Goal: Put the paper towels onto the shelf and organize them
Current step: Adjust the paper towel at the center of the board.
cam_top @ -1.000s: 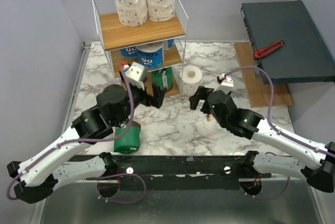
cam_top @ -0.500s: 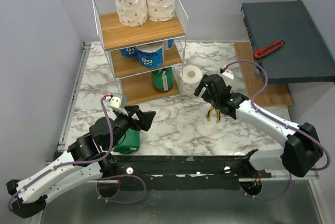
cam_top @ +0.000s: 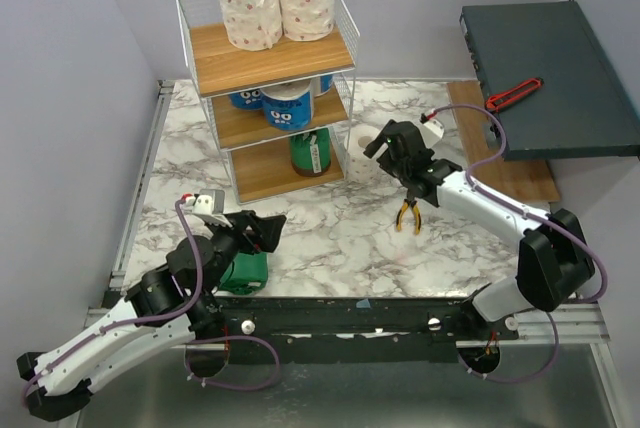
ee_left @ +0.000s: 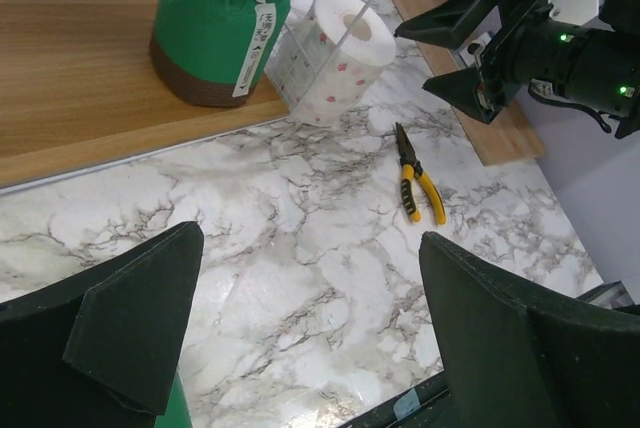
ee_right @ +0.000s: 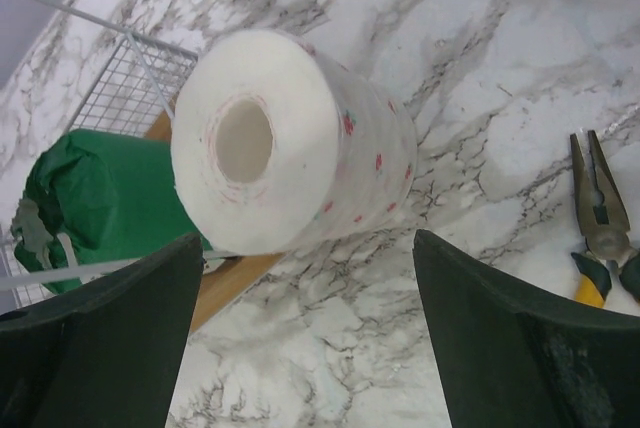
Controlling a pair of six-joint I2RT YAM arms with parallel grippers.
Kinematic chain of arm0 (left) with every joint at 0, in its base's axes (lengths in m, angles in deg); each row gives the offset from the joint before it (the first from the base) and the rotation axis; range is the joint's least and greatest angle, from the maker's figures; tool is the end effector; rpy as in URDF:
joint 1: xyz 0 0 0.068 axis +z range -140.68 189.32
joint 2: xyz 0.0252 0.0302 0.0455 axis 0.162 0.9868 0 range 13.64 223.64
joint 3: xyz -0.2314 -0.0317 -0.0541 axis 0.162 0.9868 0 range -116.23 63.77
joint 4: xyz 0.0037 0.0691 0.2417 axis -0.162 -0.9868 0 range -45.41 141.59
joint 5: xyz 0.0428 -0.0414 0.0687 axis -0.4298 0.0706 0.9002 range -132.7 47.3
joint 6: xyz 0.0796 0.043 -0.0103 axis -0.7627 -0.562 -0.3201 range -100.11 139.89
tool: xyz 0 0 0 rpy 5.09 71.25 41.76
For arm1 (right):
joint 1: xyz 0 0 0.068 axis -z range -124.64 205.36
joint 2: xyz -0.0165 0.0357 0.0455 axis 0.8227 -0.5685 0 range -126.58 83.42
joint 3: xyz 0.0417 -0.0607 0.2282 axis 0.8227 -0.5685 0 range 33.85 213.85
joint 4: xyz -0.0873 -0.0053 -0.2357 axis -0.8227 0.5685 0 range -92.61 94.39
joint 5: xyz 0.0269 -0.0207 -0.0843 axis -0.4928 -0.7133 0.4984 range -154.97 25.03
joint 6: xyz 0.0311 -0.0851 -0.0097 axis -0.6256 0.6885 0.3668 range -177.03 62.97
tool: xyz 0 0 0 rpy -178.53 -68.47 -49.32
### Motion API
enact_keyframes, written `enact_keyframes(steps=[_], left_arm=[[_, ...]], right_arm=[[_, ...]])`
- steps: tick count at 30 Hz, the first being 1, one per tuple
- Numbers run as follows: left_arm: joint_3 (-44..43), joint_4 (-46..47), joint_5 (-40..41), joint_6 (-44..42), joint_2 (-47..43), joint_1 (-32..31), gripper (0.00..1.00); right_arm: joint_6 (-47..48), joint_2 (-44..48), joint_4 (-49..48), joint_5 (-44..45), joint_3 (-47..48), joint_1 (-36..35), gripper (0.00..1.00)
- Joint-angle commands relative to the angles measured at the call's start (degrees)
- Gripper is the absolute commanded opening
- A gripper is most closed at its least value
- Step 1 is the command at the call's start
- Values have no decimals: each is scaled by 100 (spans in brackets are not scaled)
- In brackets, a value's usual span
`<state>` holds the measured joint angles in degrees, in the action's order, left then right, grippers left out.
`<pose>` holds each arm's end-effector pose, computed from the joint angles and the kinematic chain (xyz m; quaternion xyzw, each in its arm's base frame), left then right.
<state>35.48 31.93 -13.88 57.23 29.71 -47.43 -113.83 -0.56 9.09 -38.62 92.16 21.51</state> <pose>0.1205 -0.1121 0.2666 -0.0391 0.7451 -0.3402 0.5723 0.3109 0.1648 0.2052 0.2727 0.8352 0.1632 0.4488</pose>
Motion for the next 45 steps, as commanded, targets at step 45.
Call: enact_keyframes(steps=[45], left_arm=[[508,-362,111,854,-160,-20,93]], right_arm=[[493,-1683,-642,-216,867,477,64]])
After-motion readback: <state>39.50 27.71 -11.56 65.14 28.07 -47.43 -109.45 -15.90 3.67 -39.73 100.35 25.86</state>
